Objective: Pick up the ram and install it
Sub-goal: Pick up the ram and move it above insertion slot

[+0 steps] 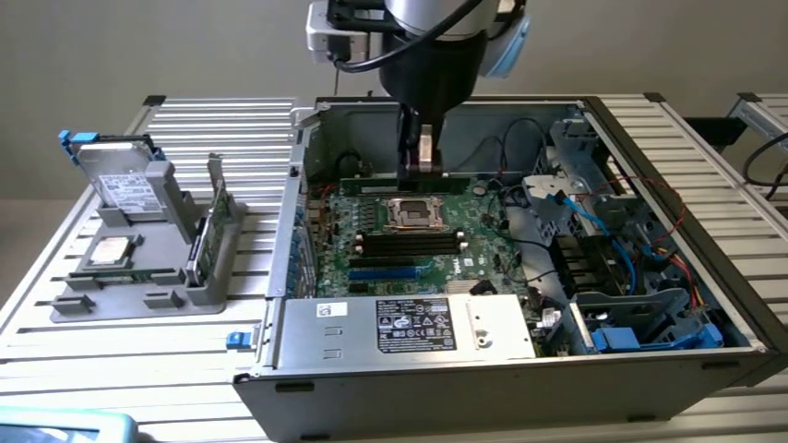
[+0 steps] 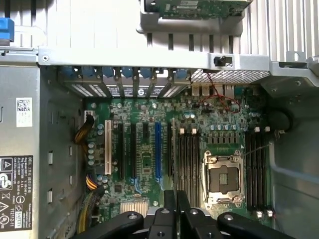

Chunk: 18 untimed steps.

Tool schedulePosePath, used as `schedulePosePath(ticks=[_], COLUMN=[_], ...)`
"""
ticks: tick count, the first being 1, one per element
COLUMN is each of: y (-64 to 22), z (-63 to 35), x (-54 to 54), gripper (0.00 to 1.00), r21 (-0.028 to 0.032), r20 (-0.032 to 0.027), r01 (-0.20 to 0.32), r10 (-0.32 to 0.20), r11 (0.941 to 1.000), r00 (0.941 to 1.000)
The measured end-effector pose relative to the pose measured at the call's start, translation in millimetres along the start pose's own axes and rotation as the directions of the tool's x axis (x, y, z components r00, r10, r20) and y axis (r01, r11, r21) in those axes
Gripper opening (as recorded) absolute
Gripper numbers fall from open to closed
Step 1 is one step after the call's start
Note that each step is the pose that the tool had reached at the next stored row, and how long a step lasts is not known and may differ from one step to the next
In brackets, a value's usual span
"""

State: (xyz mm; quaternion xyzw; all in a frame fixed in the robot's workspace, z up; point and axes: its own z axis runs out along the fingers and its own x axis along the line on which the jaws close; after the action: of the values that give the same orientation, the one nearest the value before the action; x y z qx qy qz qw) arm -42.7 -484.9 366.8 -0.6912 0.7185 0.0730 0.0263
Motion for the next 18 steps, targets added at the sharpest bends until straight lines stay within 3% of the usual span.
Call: schedulePosePath(ticks=[1, 4, 9, 16, 18], y=[0.0, -3.3, -12.0, -15.0, -15.4], z=[0.5, 4.4, 15.1, 31.3, 35.4], x=[0.1, -0.9, -15.7, -42.0, -48.7], gripper=[0.13, 0.13, 0.13, 0.13, 0.13], r21=[-0.0095, -0.0153, -0.0172, -0.0174, -0.0174], r20=[0.0000, -0.0006, -0.0007, -0.0023, -0.0050], r01=[-0.007, -0.013, -0.013, -0.013, -0.014], r10=[0.007, 0.013, 0.013, 0.013, 0.014], r11=[0.9999, 0.9998, 0.9998, 0.9998, 0.9998], r00=[1.0000, 0.9999, 0.9999, 0.9999, 0.9999])
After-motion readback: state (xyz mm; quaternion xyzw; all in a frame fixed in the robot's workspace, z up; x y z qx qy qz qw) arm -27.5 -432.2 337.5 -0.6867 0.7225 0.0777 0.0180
